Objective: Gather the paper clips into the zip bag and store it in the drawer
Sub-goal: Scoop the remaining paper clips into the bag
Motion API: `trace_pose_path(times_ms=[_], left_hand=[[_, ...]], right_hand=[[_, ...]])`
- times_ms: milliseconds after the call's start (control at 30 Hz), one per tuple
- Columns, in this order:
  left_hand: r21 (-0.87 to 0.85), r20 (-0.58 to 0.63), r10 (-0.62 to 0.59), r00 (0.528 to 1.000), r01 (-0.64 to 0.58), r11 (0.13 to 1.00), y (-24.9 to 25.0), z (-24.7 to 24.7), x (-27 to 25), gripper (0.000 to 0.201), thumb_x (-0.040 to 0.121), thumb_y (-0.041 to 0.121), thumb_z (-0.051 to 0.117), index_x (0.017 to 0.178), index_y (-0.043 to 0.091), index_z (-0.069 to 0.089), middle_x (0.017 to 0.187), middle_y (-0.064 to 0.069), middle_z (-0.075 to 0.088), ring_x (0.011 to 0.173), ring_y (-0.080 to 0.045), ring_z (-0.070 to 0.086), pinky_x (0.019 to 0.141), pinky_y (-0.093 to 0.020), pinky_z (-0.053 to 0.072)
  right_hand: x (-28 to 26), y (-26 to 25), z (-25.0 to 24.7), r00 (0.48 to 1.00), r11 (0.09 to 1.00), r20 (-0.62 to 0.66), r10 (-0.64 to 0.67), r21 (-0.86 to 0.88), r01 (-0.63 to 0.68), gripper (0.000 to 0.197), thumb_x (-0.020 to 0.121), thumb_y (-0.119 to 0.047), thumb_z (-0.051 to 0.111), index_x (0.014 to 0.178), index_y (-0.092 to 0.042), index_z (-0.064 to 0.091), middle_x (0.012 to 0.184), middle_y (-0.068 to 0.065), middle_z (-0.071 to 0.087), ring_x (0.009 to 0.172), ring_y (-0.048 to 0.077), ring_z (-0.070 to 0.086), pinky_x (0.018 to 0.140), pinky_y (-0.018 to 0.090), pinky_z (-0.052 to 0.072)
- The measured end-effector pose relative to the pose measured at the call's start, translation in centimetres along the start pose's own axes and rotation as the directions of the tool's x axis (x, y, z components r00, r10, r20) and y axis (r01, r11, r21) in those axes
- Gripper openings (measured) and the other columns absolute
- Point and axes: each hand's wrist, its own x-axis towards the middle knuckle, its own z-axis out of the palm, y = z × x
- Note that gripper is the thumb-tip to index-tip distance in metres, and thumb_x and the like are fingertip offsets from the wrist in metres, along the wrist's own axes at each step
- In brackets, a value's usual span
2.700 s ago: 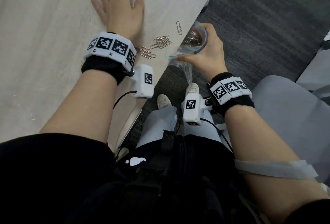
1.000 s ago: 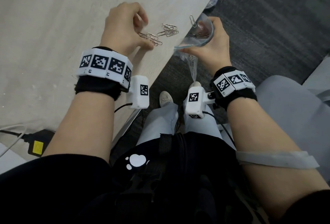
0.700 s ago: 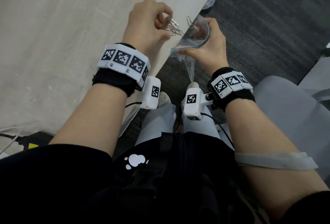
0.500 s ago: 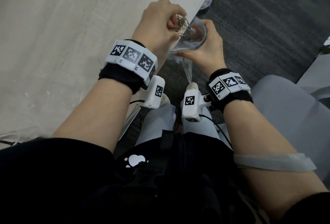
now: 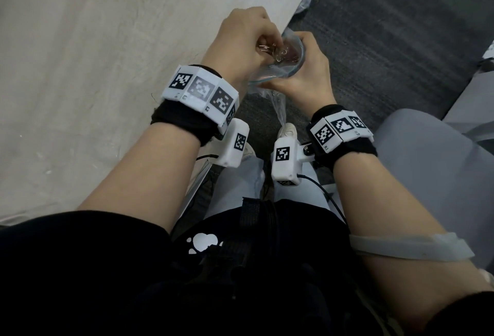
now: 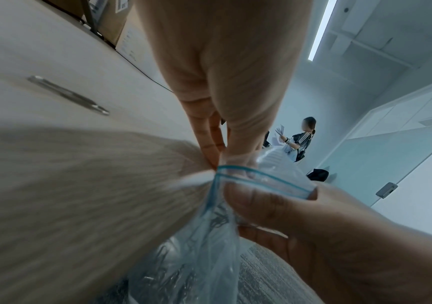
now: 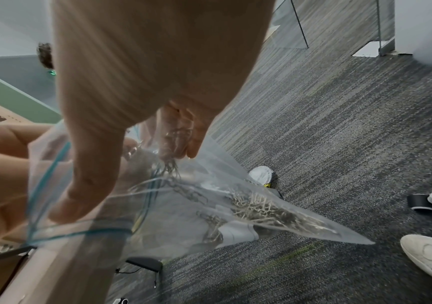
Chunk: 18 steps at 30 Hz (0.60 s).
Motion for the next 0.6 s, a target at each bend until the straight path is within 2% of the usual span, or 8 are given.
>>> trace_pose_path(times_ms=[100,167,267,367,433,500,600], left_hand=[[-0.096,0.002,0.020,1.000,-0.020,0.995,0.6,0.1,-0.5,0.030,0.069,0.002,0.069,0.096,0.012,0.073,0.096,-0.010,0.069,0.085,-0.020,0.064,0.079,-0.031,0.053],[-0.228,-0.009,0.001,1.000,-0.003,0.974,0.9,0.0,-0.8,0.035,0.065,-0.007,0.066,0.092,0.014,0.073,0.091,-0.008,0.069,0.077,-0.015,0.064,0.071,-0.024,0.055],[-0.351,-0.130,-0.049,0.990,0.000,0.936,0.7,-0.4,-1.2,0.037,0.065,-0.009,0.064,0.088,0.019,0.071,0.088,-0.004,0.069,0.077,-0.009,0.066,0.066,-0.016,0.054],[-0.280,-0.264,-0.090,0.960,0.013,0.960,-0.6,-0.9,-1.2,0.031,0.071,-0.003,0.061,0.093,0.015,0.072,0.093,-0.001,0.070,0.085,-0.008,0.064,0.070,-0.018,0.054],[-0.224,-0.281,-0.126,0.951,0.063,0.973,-1.4,-1.0,-1.3,0.027,0.074,0.003,0.062,0.095,0.017,0.071,0.096,0.000,0.069,0.085,-0.009,0.062,0.073,-0.019,0.053],[-0.175,-0.237,-0.152,0.959,0.112,0.978,-1.8,-1.0,-1.3,0.021,0.074,0.012,0.069,0.094,0.018,0.071,0.094,0.000,0.067,0.081,-0.009,0.060,0.075,-0.021,0.053],[-0.113,-0.122,-0.130,0.984,0.117,0.987,-1.7,-0.7,-1.4,0.025,0.069,0.013,0.076,0.093,0.018,0.072,0.088,0.000,0.065,0.076,-0.010,0.056,0.077,-0.025,0.052]], right_hand=[[0.0,-0.1,0.0,1.000,1.000,-0.006,0.004,0.006,-0.004,0.056,0.059,-0.029,0.088,0.099,-0.020,0.050,0.092,-0.011,0.062,0.083,-0.010,0.059,0.072,0.009,0.047],[-0.1,-0.1,-0.1,1.000,1.000,-0.005,0.002,0.006,-0.002,0.056,0.059,-0.028,0.088,0.099,-0.021,0.049,0.090,-0.013,0.061,0.082,-0.011,0.059,0.071,0.008,0.046],[-0.2,0.0,-0.2,1.000,1.000,0.002,-0.007,0.005,0.007,0.060,0.056,-0.032,0.088,0.100,-0.019,0.049,0.091,-0.014,0.059,0.081,-0.010,0.058,0.072,0.008,0.046],[-0.4,-0.2,-0.3,1.000,1.000,0.015,-0.018,0.002,0.018,0.067,0.050,-0.042,0.086,0.101,-0.019,0.049,0.094,-0.015,0.056,0.082,-0.011,0.056,0.072,0.005,0.043],[-0.5,-0.3,-0.4,1.000,1.000,0.017,-0.021,-0.002,0.021,0.069,0.049,-0.045,0.084,0.102,-0.020,0.048,0.096,-0.015,0.056,0.084,-0.008,0.055,0.072,0.004,0.042],[-0.6,-0.2,-0.5,1.000,1.000,0.014,-0.021,-0.004,0.021,0.068,0.050,-0.041,0.086,0.102,-0.019,0.048,0.097,-0.012,0.057,0.085,-0.009,0.055,0.072,0.003,0.042],[-0.6,0.0,-0.5,1.000,1.000,0.006,-0.022,-0.001,0.022,0.064,0.054,-0.031,0.090,0.101,-0.018,0.048,0.094,-0.014,0.056,0.083,-0.019,0.054,0.070,0.002,0.041]])
